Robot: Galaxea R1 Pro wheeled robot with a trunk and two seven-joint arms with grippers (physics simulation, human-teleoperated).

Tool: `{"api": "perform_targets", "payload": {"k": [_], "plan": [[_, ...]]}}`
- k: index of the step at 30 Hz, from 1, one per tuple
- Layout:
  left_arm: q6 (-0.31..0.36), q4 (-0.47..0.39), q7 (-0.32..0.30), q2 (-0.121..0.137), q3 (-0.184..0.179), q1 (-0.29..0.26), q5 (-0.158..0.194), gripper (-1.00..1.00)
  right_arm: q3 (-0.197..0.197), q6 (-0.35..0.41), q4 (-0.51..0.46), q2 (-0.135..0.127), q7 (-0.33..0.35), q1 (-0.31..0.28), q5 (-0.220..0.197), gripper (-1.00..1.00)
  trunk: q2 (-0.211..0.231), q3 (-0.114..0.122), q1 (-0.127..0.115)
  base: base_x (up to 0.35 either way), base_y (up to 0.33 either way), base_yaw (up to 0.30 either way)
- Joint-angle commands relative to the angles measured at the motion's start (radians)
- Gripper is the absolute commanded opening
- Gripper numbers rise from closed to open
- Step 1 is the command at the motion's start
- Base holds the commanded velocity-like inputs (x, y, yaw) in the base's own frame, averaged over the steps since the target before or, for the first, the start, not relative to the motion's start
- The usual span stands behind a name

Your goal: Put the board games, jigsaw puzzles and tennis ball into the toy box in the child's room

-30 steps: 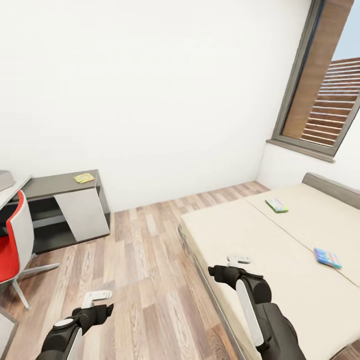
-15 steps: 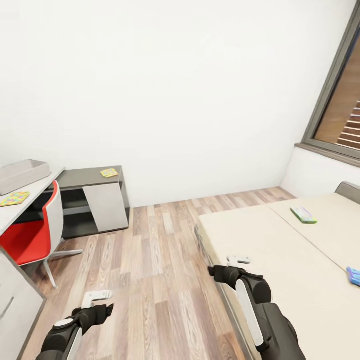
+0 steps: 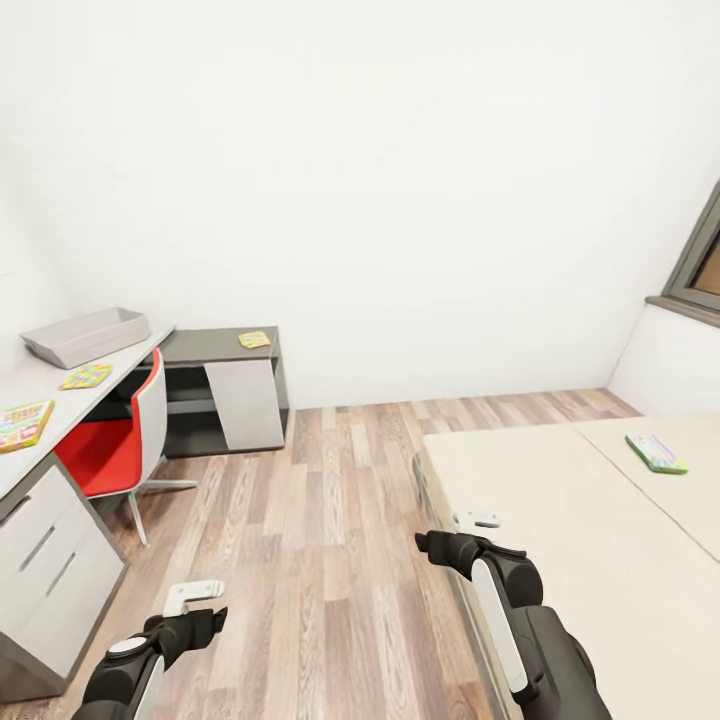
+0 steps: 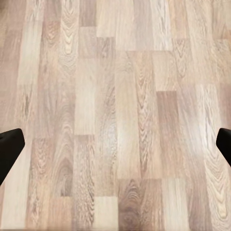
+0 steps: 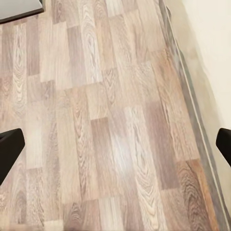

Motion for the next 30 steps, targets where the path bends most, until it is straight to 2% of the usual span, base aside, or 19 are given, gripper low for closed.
{"api": "perform_targets", "payload": {"k": [1,14,22,30], "plan": [[0.005,-0.001,-0.009,0.000,0.002,-0.001,-0.008,1.00,0.001,0.003,-0.001,0.000,-0.010,-0.001,-0.011,1.00,-0.002,-0.002,0.001,0.000,-0.021,0.095],[0.004,-0.001,-0.009,-0.001,0.002,-0.001,-0.008,1.00,0.002,0.001,0.043,0.000,-0.009,-0.001,-0.010,1.00,-0.002,-0.002,0.001,-0.012,-0.067,0.032],[0.004,-0.001,-0.009,0.000,0.002,-0.001,-0.008,1.00,0.032,0.000,0.055,0.000,-0.012,-0.001,-0.012,1.00,-0.002,-0.002,0.001,-0.006,-0.027,0.002],[0.004,-0.001,-0.009,-0.001,0.002,-0.001,-0.008,1.00,0.036,0.000,0.057,0.000,-0.012,-0.001,-0.015,1.00,-0.002,-0.002,0.001,-0.028,-0.002,0.000]]}}
